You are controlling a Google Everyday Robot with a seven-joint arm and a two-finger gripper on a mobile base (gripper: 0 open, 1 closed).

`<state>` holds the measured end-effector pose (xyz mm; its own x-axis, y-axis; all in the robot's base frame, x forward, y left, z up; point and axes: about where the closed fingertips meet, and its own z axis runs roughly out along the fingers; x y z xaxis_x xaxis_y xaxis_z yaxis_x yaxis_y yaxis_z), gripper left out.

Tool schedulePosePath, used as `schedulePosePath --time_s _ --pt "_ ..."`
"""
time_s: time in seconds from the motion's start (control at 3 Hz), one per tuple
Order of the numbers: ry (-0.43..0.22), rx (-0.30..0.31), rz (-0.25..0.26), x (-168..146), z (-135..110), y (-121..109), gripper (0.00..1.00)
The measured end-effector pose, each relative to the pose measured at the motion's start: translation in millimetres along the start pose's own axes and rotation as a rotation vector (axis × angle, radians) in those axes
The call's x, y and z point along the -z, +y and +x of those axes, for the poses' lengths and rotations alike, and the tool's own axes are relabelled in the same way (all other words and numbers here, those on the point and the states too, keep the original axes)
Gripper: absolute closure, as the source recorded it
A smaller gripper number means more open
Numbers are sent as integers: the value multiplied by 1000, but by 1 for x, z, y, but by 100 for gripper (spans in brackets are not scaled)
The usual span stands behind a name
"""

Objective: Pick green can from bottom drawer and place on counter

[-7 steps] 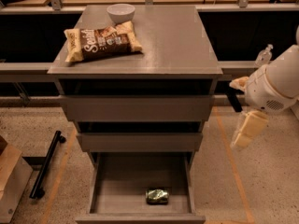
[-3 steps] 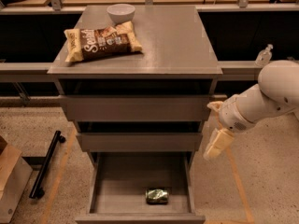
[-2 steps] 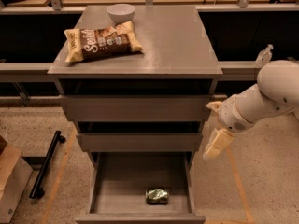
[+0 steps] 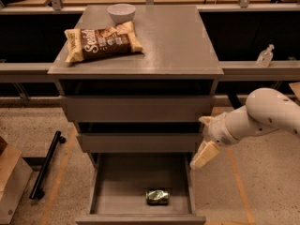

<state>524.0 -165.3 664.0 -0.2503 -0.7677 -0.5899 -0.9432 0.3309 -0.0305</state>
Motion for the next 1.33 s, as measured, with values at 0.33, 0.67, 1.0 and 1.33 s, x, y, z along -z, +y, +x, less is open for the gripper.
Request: schedulePosePath --time_s 0.33,0.67,1.0,1.33 --pt "-49 -38 -26 -68 17 -7 0" --pt "-49 -38 -26 -69 17 -7 0" --pt "-49 -59 -49 -90 26 0 0" --pt "-35 -67 -95 -124 43 6 0"
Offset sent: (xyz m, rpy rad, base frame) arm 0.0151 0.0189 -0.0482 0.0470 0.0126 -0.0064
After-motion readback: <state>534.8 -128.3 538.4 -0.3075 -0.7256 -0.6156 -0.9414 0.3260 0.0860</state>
